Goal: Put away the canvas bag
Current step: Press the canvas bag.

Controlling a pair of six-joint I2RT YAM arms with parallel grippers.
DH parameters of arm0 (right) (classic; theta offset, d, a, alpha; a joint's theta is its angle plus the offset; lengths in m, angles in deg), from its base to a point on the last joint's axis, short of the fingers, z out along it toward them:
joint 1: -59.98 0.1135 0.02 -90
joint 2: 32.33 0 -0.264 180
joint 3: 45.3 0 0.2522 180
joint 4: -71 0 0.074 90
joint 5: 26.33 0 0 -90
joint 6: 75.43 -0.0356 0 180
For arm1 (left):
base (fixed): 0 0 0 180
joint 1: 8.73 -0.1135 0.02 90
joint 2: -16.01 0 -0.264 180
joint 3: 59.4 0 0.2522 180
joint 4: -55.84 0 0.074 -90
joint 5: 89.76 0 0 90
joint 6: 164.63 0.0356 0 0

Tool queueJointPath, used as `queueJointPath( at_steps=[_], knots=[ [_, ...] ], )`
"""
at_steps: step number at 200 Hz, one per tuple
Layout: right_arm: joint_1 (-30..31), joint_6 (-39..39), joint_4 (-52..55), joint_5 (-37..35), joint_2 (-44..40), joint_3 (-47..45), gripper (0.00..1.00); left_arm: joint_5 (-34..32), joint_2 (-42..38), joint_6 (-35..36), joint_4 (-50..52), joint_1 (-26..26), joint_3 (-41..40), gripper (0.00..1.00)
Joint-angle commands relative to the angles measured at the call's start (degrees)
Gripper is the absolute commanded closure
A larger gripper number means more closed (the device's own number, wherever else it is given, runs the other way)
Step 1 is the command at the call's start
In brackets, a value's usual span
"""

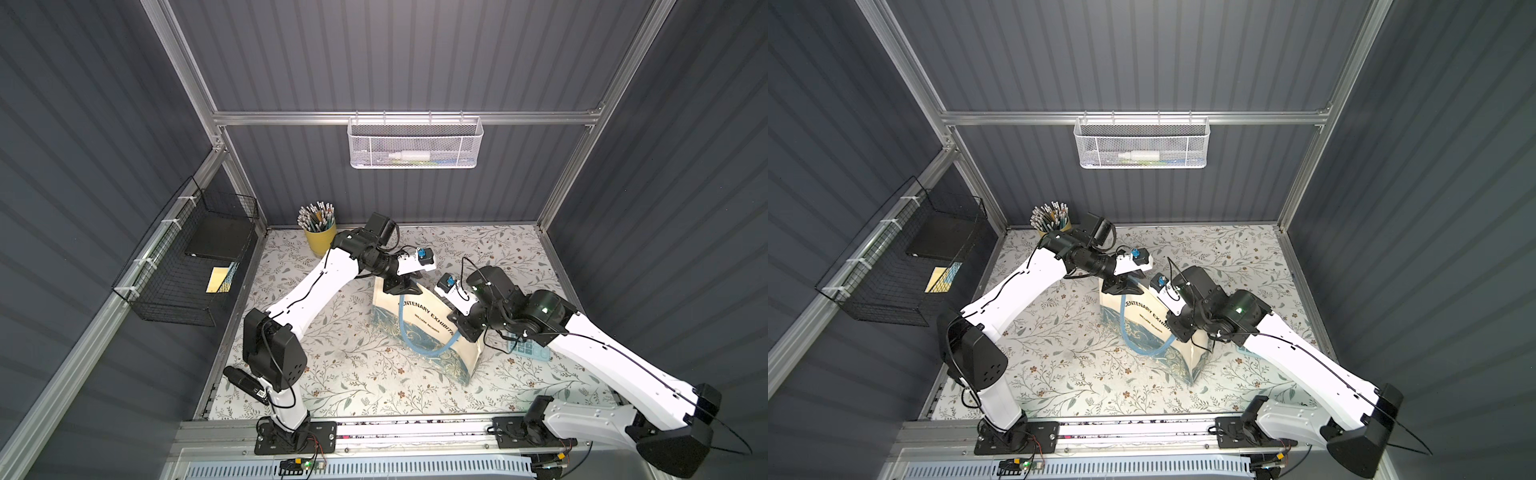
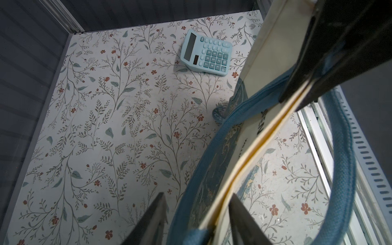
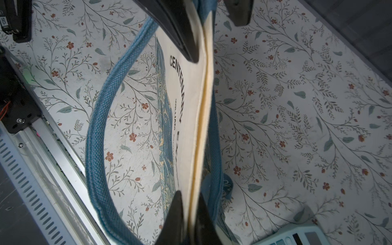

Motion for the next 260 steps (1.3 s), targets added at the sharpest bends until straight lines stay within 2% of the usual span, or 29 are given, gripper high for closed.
queueJointPath(
  at_steps=[1,14,36,69,74,82,90,93,105,115,133,141,170,224,260],
  knots=[
    [0.3,-0.1,-6.1,-4.9,0.9,2.9,1.00,2.7,1.2,0.0,2.9,0.6,0.1,0.75],
    [0.3,-0.6,-7.1,-6.9,1.6,3.5,1.00,3.9,1.2,0.1,3.7,0.6,-0.1,0.81],
    [0.3,-1.4,-9.4,-9.8,1.9,4.4,1.00,4.9,1.3,-0.8,4.3,0.6,-0.5,0.69],
    [0.3,-1.8,-11.4,-10.2,2.6,5.9,1.00,5.3,1.1,-1.0,4.2,0.8,-2.1,0.63],
    [0.4,-1.8,-11.4,-9.9,2.6,6.2,1.00,5.3,1.1,-1.0,4.4,0.9,-2.2,0.66],
    [0.3,-1.8,-11.3,-9.7,4.3,6.4,1.00,5.2,1.3,-0.7,4.8,1.0,-1.9,0.76],
    [0.3,-2.1,-11.2,-9.6,4.8,6.4,1.00,5.4,1.6,0.2,5.7,1.0,-1.2,0.99],
    [0.3,-2.3,-11.1,-9.7,4.9,6.4,1.00,5.2,1.7,0.8,6.4,1.0,-1.0,1.00],
    [0.2,-2.9,-11.6,-9.4,4.9,5.6,0.79,3.9,1.5,3.4,7.8,1.0,-0.4,1.00],
    [0.0,-3.6,-12.6,-9.1,4.2,4.6,0.57,3.0,0.7,5.1,8.1,1.0,-0.8,1.00],
    [-1.1,-5.5,-15.5,-8.0,0.3,2.2,0.13,2.1,-2.5,4.4,4.3,1.0,-4.4,1.00],
    [-2.2,-5.8,-17.5,-6.4,-1.9,0.5,0.02,3.0,-4.1,2.1,2.4,0.7,-6.1,1.00],
    [-8.3,-8.8,-20.0,0.4,-8.7,-3.7,0.01,6.5,-7.0,3.5,-1.7,-3.3,-9.1,1.00],
    [-16.8,-12.3,-25.2,11.3,-19.5,-17.2,0.01,7.4,-2.8,6.5,5.0,-4.1,-2.6,1.00],
    [-22.5,-13.3,-36.9,26.5,-25.5,-26.4,0.02,8.2,-1.4,7.2,5.6,-4.6,-0.9,1.00]
  ],
)
